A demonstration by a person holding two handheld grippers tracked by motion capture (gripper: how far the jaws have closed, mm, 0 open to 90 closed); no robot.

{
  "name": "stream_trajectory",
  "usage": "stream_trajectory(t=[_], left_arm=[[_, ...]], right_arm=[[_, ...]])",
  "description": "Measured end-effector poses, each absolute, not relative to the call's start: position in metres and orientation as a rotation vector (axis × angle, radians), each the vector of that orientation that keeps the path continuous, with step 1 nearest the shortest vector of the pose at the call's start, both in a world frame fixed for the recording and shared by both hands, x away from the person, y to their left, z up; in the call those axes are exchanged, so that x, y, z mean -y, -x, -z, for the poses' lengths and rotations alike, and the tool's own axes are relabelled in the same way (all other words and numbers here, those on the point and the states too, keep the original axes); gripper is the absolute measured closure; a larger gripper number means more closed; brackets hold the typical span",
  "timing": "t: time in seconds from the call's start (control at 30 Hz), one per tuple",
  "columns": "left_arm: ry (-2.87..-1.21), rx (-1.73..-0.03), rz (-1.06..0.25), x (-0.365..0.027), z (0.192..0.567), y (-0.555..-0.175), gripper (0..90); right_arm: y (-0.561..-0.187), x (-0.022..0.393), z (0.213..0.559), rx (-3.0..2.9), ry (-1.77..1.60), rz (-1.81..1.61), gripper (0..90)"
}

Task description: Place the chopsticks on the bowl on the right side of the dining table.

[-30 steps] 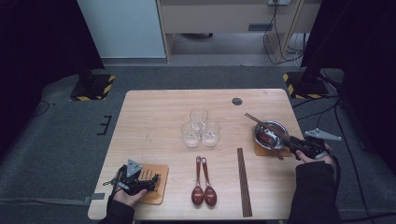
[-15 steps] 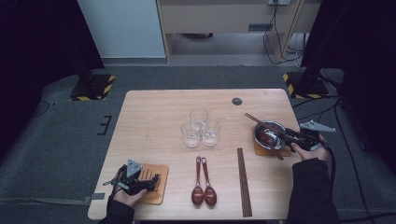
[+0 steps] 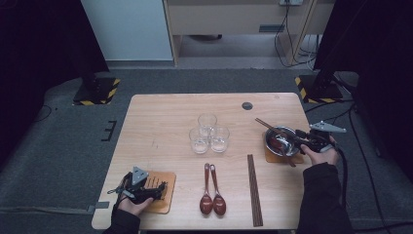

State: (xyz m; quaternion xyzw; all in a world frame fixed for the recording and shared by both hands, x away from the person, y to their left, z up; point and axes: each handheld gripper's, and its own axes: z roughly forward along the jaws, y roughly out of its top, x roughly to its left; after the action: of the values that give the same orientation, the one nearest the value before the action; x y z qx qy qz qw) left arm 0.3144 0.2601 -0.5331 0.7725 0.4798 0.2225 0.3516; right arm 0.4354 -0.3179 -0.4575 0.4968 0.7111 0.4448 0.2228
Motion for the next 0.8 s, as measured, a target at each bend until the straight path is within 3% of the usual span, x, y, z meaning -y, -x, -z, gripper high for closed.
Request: stream_trajectory(t=[0.8], left_arm=[[-2.000, -1.241, -0.576, -0.260, 0.533, -0.314, 7.0]], right_arm=[[-0.466, 0.303, 0.469, -2.057, -1.372, -1.187, 44.0]])
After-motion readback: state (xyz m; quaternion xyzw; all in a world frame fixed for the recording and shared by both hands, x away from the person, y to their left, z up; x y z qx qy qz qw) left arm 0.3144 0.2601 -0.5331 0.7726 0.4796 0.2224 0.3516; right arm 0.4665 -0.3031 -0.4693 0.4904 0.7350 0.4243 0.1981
